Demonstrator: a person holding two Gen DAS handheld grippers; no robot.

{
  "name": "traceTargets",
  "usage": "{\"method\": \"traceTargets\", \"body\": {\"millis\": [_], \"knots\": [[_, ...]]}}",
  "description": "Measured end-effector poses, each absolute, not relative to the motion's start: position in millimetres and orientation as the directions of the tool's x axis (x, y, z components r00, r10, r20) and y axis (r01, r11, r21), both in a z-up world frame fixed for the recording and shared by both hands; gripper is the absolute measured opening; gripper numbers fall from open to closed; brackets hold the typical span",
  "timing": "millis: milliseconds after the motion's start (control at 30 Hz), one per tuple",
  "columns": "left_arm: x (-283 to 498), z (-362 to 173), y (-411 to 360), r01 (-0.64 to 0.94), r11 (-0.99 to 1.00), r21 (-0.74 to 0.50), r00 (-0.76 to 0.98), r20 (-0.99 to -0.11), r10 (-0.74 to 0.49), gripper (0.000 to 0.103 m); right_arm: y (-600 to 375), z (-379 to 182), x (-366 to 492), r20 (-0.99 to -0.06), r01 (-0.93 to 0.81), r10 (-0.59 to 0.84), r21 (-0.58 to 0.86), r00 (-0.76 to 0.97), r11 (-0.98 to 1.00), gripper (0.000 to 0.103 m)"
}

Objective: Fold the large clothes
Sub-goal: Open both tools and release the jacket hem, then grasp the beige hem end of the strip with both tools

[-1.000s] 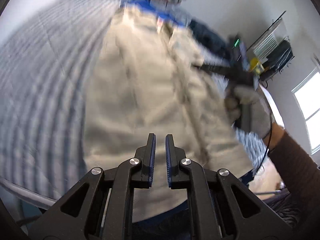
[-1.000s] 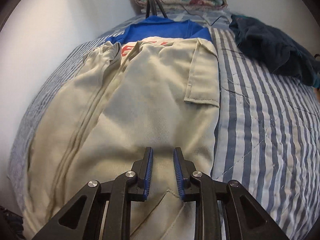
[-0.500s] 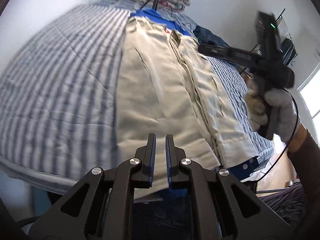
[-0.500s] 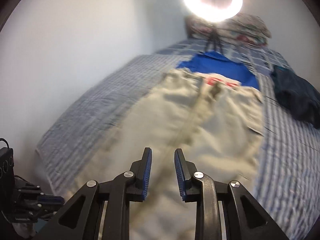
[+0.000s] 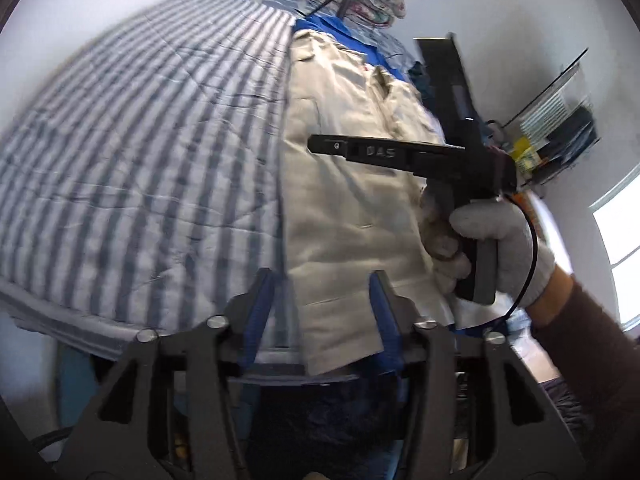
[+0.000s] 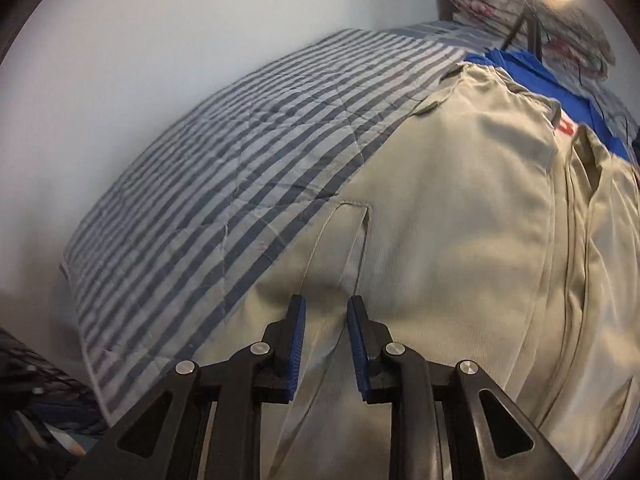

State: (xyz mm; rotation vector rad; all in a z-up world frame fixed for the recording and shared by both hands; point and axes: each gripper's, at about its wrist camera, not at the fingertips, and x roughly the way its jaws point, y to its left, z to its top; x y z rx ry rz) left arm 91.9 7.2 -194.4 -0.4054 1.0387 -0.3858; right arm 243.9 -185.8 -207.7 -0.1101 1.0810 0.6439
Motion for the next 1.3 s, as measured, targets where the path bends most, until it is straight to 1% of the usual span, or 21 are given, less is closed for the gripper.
{"method": "traceTargets", "body": {"millis": [67,133,167,267,333,400,500,600,633,667,733,800,833,933,967,1000,1067,1100,1200,1267,1300], "knots": [[98.4,-187.9,8.9,0.119,0.86,-0.496,0.445,-0.748,-0.493,0.05,-199.4,-189.6,234.2,-0.827,-0.528,0.444,0.221,0.345,0.82,0.032],[107.5,-183.4,8.5,0.138,0.861,-0.49,0.434,-0.751,-0.497,0.05,-217.6,-169.6,220.0,-0.805,-0.522,0.453,0.216,0.383,0.825,0.037],[113.1,-182.5,9.6,0.139,0.858,-0.495,0.423,-0.754,-0.503,0.05,-228.4,-159.9,213.3,-0.795,-0.519,0.462,0.223,0.392,0.825,0.042],[125.8,-189.2,16.6,0.105,0.835,-0.54,0.383,-0.753,-0.535,0.05,-276.3,-139.0,185.6,-0.761,-0.479,0.485,0.262,0.432,0.838,0.056],[136.3,-200.5,23.3,0.062,0.817,-0.573,0.352,-0.754,-0.555,0.05,-304.1,-131.1,172.5,-0.755,-0.438,0.472,0.271,0.456,0.857,0.059],[140.2,-211.9,27.0,0.029,0.805,-0.592,0.325,-0.756,-0.568,0.05,-338.4,-130.8,156.0,-0.771,-0.383,0.425,0.254,0.473,0.888,0.059],[143.2,-231.7,25.7,-0.013,0.76,-0.65,0.273,-0.734,-0.623,0.05,-384.7,-144.9,135.3,-0.812,-0.301,0.344,0.219,0.471,0.928,0.06],[140.8,-244.1,15.1,-0.022,0.759,-0.651,0.245,-0.739,-0.627,0.05,-415.8,-162.8,123.5,-0.821,-0.225,0.321,0.24,0.473,0.944,0.054],[141.3,-245.9,10.3,-0.012,0.772,-0.635,0.241,-0.751,-0.614,0.05,-421.5,-167.9,123.3,-0.817,-0.213,0.33,0.258,0.472,0.942,0.048],[140.3,-247.1,6.9,-0.003,0.779,-0.627,0.237,-0.758,-0.608,0.05,-422.0,-174.6,120.1,-0.819,-0.207,0.339,0.272,0.463,0.94,0.04],[137.0,-249.0,-4.5,0.031,0.802,-0.596,0.226,-0.777,-0.587,0.05,-407.8,-191.3,110.7,-0.845,-0.234,0.312,0.229,0.434,0.945,0.036],[133.9,-248.2,-10.3,0.057,0.815,-0.577,0.23,-0.786,-0.573,0.05,-391.3,-210.1,96.8,-0.877,-0.278,0.241,0.13,0.416,0.952,0.036],[132.3,-247.6,-13.7,0.07,0.821,-0.566,0.23,-0.792,-0.566,0.05,-389.9,-212.9,93.3,-0.872,-0.283,0.227,0.108,0.433,0.953,0.036],[131.8,-247.4,-14.7,0.071,0.817,-0.573,0.221,-0.789,-0.573,0.05,-400.0,-208.7,96.0,-0.874,-0.252,0.259,0.165,0.411,0.954,0.036],[133.7,-247.8,-16.0,0.067,0.812,-0.58,0.215,-0.786,-0.58,0.05,-404.9,-203.9,95.4,-0.869,-0.246,0.272,0.181,0.414,0.952,0.037],[133.3,-248.2,-16.1,0.062,0.805,-0.59,0.206,-0.781,-0.589,0.05,-410.9,-200.4,93.5,-0.861,-0.241,0.288,0.2,0.419,0.95,0.042],[132.3,-249.6,-17.5,0.059,0.793,-0.607,0.192,-0.772,-0.606,0.05,-421.6,-196.0,91.3,-0.851,-0.227,0.312,0.234,0.422,0.945,0.072],[132.9,-250.7,-17.5,0.057,0.788,-0.613,0.187,-0.769,-0.612,0.05,-429.1,-195.5,90.2,-0.845,-0.216,0.339,0.27,0.413,0.938,0.074],[131.7,-253.2,-20.4,0.048,0.765,-0.643,0.171,-0.749,-0.64,0.05,-441.7,-211.3,92.1,-0.826,-0.19,0.457,0.416,0.331,0.889,0.072],[130.5,-253.4,-21.8,0.052,0.758,-0.65,0.164,-0.744,-0.648,0.05,-442.5,-225.5,92.0,-0.795,-0.183,0.542,0.511,0.273,0.84,0.063],[130.2,-253.5,-23.0,0.055,0.754,-0.654,0.156,-0.741,-0.654,0.044,-442.5,-230.8,92.0,-0.767,-0.178,0.588,0.561,0.257,0.809,0.062]]}}
